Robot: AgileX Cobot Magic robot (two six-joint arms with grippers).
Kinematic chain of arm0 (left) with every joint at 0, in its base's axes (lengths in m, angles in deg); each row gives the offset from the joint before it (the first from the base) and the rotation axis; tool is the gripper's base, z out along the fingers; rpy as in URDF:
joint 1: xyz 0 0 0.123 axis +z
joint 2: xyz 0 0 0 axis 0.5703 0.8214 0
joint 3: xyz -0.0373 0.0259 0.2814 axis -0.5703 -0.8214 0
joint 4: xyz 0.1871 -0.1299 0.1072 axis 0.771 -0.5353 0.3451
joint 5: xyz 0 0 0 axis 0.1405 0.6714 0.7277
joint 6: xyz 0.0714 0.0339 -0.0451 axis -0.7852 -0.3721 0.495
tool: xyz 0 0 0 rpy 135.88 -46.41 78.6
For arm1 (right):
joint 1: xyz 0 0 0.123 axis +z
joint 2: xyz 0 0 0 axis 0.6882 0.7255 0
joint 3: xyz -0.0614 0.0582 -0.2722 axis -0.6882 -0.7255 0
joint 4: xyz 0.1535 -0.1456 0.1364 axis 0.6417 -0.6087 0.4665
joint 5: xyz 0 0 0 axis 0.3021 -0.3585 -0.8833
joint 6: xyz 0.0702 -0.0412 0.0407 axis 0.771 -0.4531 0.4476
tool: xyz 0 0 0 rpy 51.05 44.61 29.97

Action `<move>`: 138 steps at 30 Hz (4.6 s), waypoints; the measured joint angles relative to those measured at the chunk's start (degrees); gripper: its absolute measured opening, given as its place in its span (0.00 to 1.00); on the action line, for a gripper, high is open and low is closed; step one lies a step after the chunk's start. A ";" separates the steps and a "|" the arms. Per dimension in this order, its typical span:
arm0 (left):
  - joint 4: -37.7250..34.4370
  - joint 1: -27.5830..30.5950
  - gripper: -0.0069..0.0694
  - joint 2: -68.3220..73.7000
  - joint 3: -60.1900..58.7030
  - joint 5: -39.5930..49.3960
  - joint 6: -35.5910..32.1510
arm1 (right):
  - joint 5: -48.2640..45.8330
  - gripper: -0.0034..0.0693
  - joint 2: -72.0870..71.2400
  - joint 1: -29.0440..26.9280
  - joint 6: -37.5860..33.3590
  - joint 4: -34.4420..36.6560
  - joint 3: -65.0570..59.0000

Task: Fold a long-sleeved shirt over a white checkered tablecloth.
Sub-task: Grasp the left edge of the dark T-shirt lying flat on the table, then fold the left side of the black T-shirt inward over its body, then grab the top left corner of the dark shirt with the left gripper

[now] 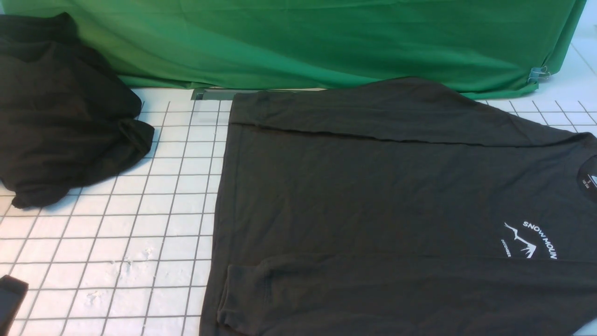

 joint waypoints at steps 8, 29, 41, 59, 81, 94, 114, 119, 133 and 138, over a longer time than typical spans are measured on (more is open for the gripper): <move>1.82 0.00 0.09 0.00 0.00 -0.08 0.29 | 2.58 0.38 0.00 0.02 0.89 0.20 0.00; 12.97 0.00 0.10 53.48 51.91 55.49 -23.41 | -55.80 0.08 38.96 4.61 -51.76 -10.75 42.38; 13.00 -20.27 0.27 81.49 56.93 52.31 -20.29 | -57.69 0.11 46.36 4.61 -52.70 -11.01 42.38; 22.91 -26.99 0.59 105.78 73.02 48.00 -17.38 | -57.52 0.17 46.36 4.61 -52.70 -10.91 42.38; 23.00 -26.99 0.33 111.27 73.16 46.88 -17.51 | -57.29 0.22 46.36 4.61 -52.70 -10.87 42.38; 18.55 -26.99 0.11 103.35 77.95 52.26 -19.93 | -57.29 0.25 46.36 4.61 -52.66 -10.49 42.38; 18.18 -17.22 0.11 117.69 107.21 49.92 -16.34 | -57.45 0.29 46.36 4.61 -52.70 -9.97 42.38; 17.92 -16.55 0.14 124.52 107.49 44.95 -15.39 | -57.45 0.29 46.36 4.61 -52.65 -9.97 42.38; 16.48 -11.09 0.64 129.86 120.08 38.73 -11.34 | -57.45 0.29 46.36 4.61 -50.06 -9.97 42.38; 14.94 -10.44 0.68 134.55 121.55 35.00 -10.86 | -57.45 0.29 46.36 4.61 -49.41 -9.97 42.38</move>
